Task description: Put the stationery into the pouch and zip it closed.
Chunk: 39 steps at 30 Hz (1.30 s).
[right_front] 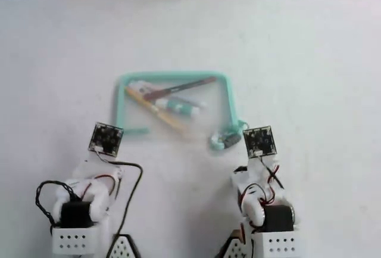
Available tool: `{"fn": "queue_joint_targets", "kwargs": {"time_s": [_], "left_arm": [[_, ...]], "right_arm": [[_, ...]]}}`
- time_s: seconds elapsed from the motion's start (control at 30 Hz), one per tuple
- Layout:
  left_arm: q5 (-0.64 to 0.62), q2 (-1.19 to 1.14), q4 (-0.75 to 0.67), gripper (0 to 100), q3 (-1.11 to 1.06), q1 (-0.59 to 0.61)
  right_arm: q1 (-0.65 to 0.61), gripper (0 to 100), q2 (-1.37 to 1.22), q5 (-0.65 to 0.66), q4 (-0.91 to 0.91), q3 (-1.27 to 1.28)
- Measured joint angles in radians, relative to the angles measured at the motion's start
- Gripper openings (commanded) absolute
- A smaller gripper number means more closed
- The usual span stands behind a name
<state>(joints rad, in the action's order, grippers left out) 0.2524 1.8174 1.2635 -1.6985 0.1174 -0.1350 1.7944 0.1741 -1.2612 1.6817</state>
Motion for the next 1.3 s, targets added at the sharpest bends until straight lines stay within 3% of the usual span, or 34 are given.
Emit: {"fn": "queue_joint_targets", "kwargs": {"time_s": [0.2,1.3], "left_arm": [[0.000,0.002,0.005,3,0.000,0.074],[0.000,0.002,0.005,3,0.000,0.075]], "right_arm": [[-0.008,2.0,0.000,0.000,-0.002,0.000],[-0.006,2.0,0.000,0.000,-0.002,0.000]]}}
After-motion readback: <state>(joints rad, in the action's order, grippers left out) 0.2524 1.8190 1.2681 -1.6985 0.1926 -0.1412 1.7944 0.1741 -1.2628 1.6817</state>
